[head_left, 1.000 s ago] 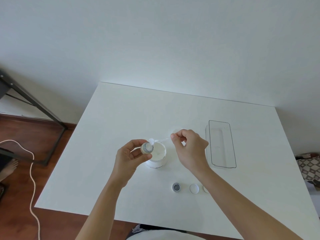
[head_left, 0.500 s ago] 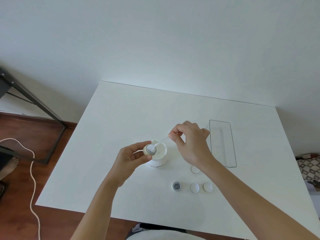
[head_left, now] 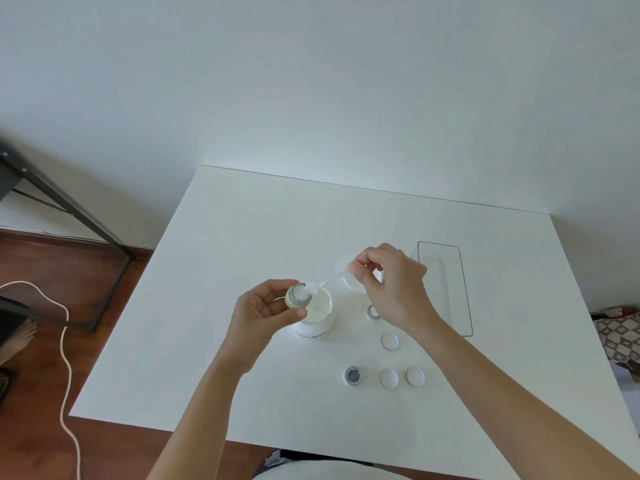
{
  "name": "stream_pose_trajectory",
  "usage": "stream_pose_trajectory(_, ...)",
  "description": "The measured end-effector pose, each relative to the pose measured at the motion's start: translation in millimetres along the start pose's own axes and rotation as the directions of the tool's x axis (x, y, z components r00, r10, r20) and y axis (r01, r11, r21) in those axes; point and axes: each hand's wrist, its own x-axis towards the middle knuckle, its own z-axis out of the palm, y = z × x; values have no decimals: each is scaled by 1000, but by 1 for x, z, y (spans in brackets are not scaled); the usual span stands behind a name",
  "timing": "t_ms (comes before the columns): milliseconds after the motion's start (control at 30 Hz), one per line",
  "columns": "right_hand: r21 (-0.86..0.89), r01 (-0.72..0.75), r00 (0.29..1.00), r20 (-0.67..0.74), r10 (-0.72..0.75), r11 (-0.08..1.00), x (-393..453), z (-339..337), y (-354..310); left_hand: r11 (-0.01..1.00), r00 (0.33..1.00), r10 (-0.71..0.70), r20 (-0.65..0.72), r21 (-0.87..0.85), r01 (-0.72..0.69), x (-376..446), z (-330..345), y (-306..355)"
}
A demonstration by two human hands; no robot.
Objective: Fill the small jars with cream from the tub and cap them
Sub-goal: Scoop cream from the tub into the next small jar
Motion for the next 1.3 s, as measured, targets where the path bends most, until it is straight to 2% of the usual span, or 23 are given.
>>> stream_pose_trajectory(267,24,-40,999,-11,40,999,-5,5,0,997,989,80,-122,18,-79,3,12,-3)
stream_pose_trajectory(633,69,-100,995,8,100,993,-11,15,-4,983,940,177,-291,99,-155,11,20,-8)
stream_pose_trajectory(733,257,-223,975,71,212,940,-9,16,0,987,944,158,-290,82,-140,12,19,-10)
stream_pose_trajectory(833,490,-358,933,152,326,795,-5,11,5,992,952,124,-278,45,-116,11,16,-11)
stream_pose_trajectory(900,551,-389,916,148,372,739,-3,11,10,994,956,106,-273,17,-106,10,14,-12)
stream_pose_trajectory(967,569,-371,918,109,380,734,-4,14,16,995,960,88,-268,-12,-95,9,10,-13)
stream_pose_trajectory(1067,474,-296,947,29,321,830,-6,22,27,996,963,70,-259,-42,-84,7,3,-15)
stream_pose_trajectory(1133,370,-195,974,-32,223,908,-8,29,30,996,965,68,-252,-44,-82,6,0,-16)
stream_pose_trajectory(1200,280,-54,996,-54,72,958,-10,37,33,996,967,66,-246,-43,-79,5,-2,-16)
stream_pose_trajectory(1300,54,205,978,34,-207,977,-15,47,40,996,970,62,-237,-42,-74,4,-4,-16)
